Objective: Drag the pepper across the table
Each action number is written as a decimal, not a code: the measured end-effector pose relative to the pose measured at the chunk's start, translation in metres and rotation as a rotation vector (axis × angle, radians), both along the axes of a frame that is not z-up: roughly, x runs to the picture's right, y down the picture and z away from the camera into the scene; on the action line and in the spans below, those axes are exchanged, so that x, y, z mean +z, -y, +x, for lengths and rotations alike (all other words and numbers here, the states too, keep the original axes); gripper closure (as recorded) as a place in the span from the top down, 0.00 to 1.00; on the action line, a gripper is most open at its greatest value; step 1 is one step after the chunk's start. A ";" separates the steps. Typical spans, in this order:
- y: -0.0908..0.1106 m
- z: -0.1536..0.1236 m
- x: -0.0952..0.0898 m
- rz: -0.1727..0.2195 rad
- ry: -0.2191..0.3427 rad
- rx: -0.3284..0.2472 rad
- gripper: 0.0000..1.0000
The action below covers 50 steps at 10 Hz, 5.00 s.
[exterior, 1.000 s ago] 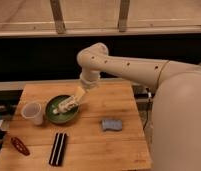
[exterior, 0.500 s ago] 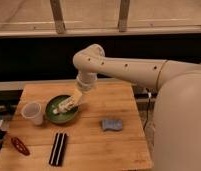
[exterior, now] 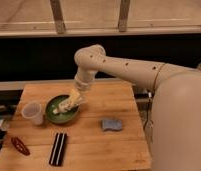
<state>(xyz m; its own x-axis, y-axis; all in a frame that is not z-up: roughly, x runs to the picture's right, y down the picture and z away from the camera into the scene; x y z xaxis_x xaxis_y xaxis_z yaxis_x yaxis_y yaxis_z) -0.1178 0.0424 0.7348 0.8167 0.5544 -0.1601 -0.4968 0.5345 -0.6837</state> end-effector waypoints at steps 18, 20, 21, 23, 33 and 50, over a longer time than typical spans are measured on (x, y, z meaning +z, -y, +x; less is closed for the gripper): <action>-0.063 -0.212 -0.092 0.068 0.410 -0.247 0.80; -0.076 -0.219 -0.091 0.040 0.462 -0.235 0.80; -0.076 -0.218 -0.091 0.041 0.460 -0.232 0.80; -0.077 -0.219 -0.091 0.040 0.461 -0.235 0.80; -0.097 -0.218 -0.071 -0.026 0.238 -0.453 0.80; -0.182 -0.264 -0.064 -0.080 0.385 -0.352 0.80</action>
<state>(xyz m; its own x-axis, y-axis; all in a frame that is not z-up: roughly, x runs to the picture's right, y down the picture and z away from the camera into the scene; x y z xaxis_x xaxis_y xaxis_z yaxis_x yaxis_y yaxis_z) -0.3821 0.2241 0.6707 0.9592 0.2343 0.1580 -0.0012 0.5626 -0.8268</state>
